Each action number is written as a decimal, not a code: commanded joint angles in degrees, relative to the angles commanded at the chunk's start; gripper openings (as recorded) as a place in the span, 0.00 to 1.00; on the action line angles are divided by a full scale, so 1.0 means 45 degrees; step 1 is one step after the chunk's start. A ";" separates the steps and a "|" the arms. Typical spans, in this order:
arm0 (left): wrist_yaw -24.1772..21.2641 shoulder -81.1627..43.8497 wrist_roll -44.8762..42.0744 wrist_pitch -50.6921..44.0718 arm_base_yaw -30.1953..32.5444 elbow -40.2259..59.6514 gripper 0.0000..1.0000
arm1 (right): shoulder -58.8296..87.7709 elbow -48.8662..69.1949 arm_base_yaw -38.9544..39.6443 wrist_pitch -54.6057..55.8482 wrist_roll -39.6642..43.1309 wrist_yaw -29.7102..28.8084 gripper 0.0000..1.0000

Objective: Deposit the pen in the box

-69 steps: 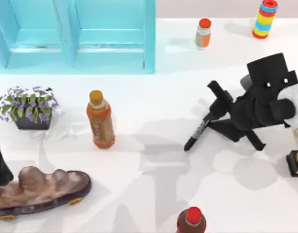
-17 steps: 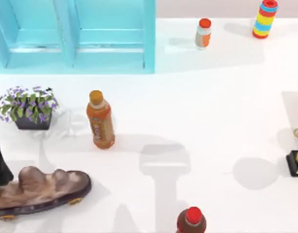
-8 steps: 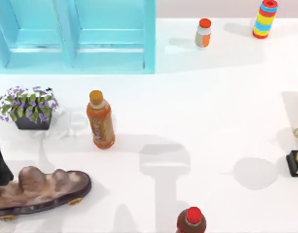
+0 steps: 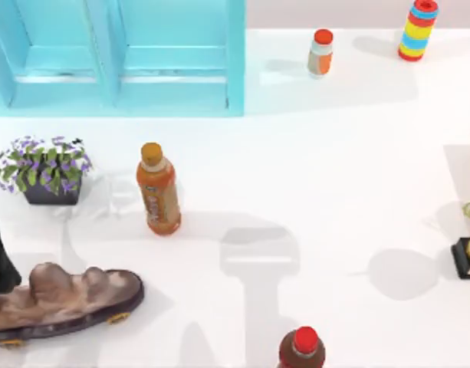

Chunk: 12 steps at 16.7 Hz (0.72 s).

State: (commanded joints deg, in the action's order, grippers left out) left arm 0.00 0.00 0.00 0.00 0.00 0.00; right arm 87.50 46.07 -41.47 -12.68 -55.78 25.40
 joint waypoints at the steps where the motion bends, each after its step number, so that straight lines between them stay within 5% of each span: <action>1: 0.0000 0.0000 0.0000 0.0000 0.0000 0.0000 1.00 | 0.0021 -0.0199 -0.0006 0.0039 -0.0050 -0.0156 0.00; 8: 0.0000 0.0000 0.0000 0.0000 0.0000 0.0000 1.00 | 0.0022 -0.0547 -0.0233 -0.0252 -0.0057 -0.0551 0.00; 12: 0.0000 0.0000 0.0000 0.0000 0.0000 0.0000 1.00 | 0.0022 -0.0547 -0.0233 -0.0252 -0.0057 -0.0551 0.30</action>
State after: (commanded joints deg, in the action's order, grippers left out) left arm 0.00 0.00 0.00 0.00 0.00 0.00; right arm 87.60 43.61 -42.52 -13.82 -56.03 22.92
